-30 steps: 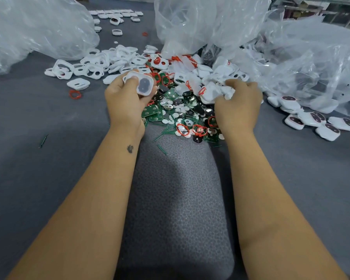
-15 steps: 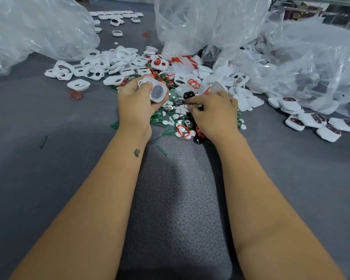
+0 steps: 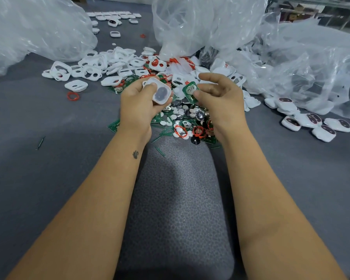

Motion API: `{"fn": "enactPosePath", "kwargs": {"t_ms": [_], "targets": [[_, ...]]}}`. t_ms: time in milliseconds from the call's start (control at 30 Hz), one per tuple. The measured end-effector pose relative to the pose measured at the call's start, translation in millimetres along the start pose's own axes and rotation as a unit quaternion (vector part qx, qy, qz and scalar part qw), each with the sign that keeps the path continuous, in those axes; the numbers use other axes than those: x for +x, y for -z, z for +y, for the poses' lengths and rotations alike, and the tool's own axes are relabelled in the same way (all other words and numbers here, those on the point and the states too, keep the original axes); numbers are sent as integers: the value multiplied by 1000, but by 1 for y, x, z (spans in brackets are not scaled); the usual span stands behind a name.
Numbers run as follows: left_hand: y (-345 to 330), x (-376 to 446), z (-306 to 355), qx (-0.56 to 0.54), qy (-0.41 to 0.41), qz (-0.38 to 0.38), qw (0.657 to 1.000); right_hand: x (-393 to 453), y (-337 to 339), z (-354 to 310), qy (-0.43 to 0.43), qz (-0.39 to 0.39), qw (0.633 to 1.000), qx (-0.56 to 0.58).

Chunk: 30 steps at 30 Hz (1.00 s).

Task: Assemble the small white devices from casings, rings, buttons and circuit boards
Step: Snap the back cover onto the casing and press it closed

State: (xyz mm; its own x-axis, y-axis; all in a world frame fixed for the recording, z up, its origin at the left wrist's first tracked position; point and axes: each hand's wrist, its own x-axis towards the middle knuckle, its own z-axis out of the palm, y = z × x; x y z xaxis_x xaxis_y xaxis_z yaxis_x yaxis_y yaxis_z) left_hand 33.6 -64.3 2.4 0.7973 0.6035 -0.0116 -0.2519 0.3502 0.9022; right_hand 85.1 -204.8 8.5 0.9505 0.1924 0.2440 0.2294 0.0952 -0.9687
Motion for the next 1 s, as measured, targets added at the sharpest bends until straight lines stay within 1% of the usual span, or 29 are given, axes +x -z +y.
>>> {"fn": "enactPosePath", "kwargs": {"t_ms": [33, 67, 100, 133, 167, 233, 300, 400, 433, 500, 600, 667, 700, 733, 800, 867, 933, 1000], "targets": [[1, 1, 1, -6, -11, 10, 1000, 0, 0, 1, 2, 18, 999, -46], [3, 3, 3, -16, -23, 27, 999, 1, -1, 2, 14, 40, 990, -137], [7, 6, 5, -32, -35, 47, 998, 1, -2, 4, 44, 51, 966, -251], [11, 9, 8, -53, -44, 68, 995, 0, -4, 5, 84, 43, 932, -349], [15, 11, 11, -75, -49, 87, 992, -1, -8, 6, 120, 17, 906, -406], [22, 15, 14, -107, -54, 111, 987, -6, -20, 6, 159, -58, 879, -445], [25, 17, 15, -121, -57, 120, 984, -13, -35, 9, 181, -121, 847, -485], [23, 18, 13, -119, -57, 122, 984, -19, -48, 19, 182, -168, 778, -577], [22, 18, 13, -115, -57, 120, 984, -19, -49, 20, 177, -173, 768, -591], [20, 17, 12, -108, -54, 119, 986, -17, -49, 21, 171, -166, 775, -585], [18, 16, 12, -104, -46, 119, 986, -16, -48, 19, 186, -148, 788, -568], [16, 14, 12, -100, -42, 113, 988, -15, -46, 17, 185, -146, 802, -549], [16, 13, 12, -99, -40, 111, 988, -15, -44, 15, 181, -147, 817, -528], [15, 12, 12, -97, -38, 108, 989, -14, -41, 13, 171, -146, 840, -494], [15, 10, 11, -88, -31, 100, 991, -13, -36, 9, 140, -125, 903, -385], [13, 9, 11, -68, -22, 86, 994, -13, -32, 6, 104, -94, 954, -264], [10, 6, 9, -47, -16, 69, 996, -12, -29, 3, 75, -75, 980, -168], [7, 4, 7, -31, -13, 53, 998, -10, -27, 2, 69, -55, 990, -109]]}}
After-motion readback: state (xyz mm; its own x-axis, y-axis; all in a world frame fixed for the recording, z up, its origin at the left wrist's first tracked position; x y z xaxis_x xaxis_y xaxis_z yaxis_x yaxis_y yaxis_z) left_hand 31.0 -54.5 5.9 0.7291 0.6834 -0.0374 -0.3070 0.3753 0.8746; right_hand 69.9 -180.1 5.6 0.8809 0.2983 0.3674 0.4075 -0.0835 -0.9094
